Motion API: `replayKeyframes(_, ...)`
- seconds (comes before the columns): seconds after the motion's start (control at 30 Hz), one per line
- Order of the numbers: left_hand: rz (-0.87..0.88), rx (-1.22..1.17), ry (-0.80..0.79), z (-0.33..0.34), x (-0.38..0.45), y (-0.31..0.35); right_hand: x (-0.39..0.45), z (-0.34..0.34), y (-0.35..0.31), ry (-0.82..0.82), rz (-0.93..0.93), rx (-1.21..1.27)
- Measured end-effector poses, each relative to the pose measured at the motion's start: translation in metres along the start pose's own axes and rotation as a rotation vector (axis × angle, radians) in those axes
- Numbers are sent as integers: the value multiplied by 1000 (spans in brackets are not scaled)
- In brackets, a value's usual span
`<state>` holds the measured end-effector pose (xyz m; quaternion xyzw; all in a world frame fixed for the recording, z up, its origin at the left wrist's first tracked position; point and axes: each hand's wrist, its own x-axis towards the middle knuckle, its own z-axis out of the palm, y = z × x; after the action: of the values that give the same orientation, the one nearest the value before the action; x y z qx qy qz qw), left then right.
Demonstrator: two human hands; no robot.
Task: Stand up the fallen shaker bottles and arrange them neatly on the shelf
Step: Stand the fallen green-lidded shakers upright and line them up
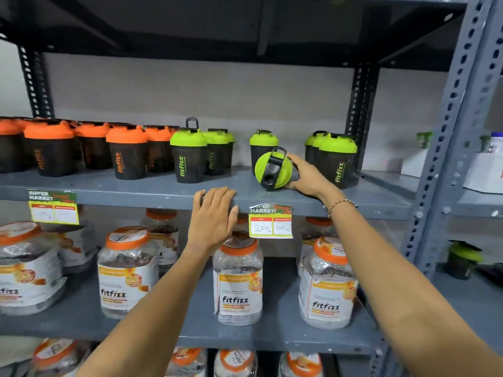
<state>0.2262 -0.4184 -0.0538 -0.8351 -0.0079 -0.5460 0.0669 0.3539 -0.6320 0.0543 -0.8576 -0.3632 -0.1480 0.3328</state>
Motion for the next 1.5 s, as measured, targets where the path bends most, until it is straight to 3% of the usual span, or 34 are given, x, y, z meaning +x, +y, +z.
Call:
replayKeyframes(0.5,23,17,-18,2,-1,-5,20,22,-19,47,-273,-209)
replayKeyframes(0.6,23,-4,-40,0,0,-6,24,25,-18,94,-193,-91)
replayKeyframes(0.7,49,-28,-74,-4,0,-9,26,23,-19,136,-44,287)
replayKeyframes(0.8,59,-22,-60,-5,0,-13,29,23,-24,104,86,608)
replayKeyframes(0.93,-32,51,-28,-10,-3,-23,35,25,-27,9,193,776)
replayKeyframes(1.5,27,5,44,-17,15,-34,40,37,-27,-128,267,776)
